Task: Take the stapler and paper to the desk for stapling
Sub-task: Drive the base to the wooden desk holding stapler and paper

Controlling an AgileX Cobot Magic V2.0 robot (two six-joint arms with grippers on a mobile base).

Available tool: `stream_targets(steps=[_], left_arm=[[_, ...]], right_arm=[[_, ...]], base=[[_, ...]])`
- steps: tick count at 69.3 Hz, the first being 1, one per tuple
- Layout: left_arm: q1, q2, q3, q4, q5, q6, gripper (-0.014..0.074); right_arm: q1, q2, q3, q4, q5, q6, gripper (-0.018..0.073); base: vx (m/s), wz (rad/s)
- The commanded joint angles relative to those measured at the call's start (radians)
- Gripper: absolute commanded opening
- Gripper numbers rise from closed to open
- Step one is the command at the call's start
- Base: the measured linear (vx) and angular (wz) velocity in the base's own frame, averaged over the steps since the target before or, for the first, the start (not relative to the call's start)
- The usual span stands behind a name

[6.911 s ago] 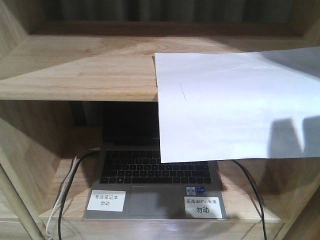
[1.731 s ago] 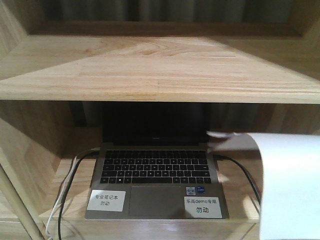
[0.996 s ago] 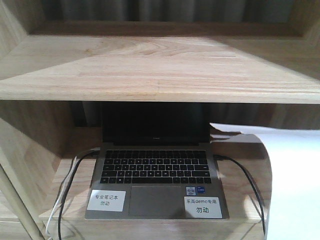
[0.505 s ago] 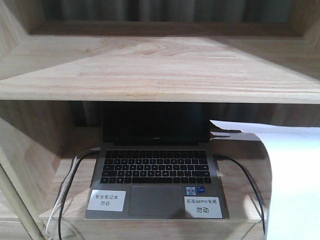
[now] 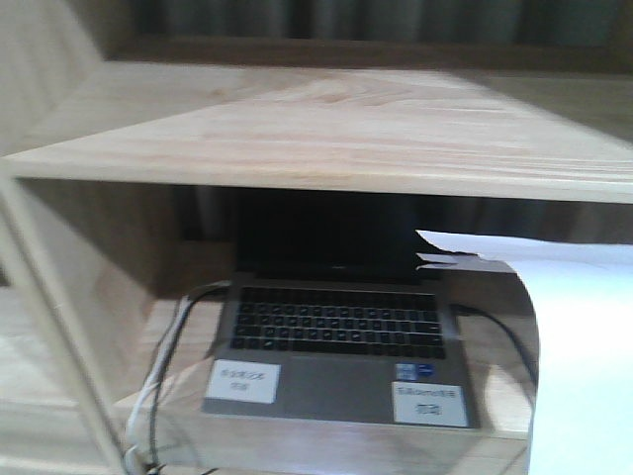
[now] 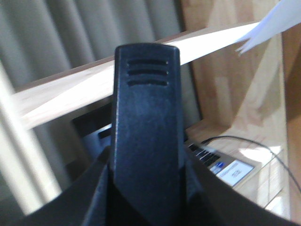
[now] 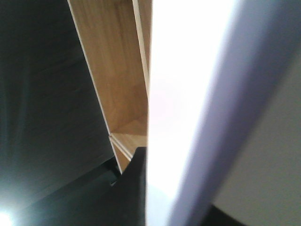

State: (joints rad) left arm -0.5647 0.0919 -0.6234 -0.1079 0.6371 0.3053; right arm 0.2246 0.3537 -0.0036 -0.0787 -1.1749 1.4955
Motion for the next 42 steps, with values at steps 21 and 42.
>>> stream_targets(steps=[21,42], left_arm=[[-0.006,0.014,-0.027,-0.007,-0.129,-0.002,-0.0006],[-0.006,0.014,-0.027,-0.007,-0.129,-0.002,-0.0006]], right_arm=[[-0.005,0.007,-0.026,-0.003,-0.095,-0.013,-0.0002],[-0.005,0.007,-0.026,-0.003,-0.097,-0.013,-0.0002]], base=[[-0.09,0.33],[-0.13,0.49]])
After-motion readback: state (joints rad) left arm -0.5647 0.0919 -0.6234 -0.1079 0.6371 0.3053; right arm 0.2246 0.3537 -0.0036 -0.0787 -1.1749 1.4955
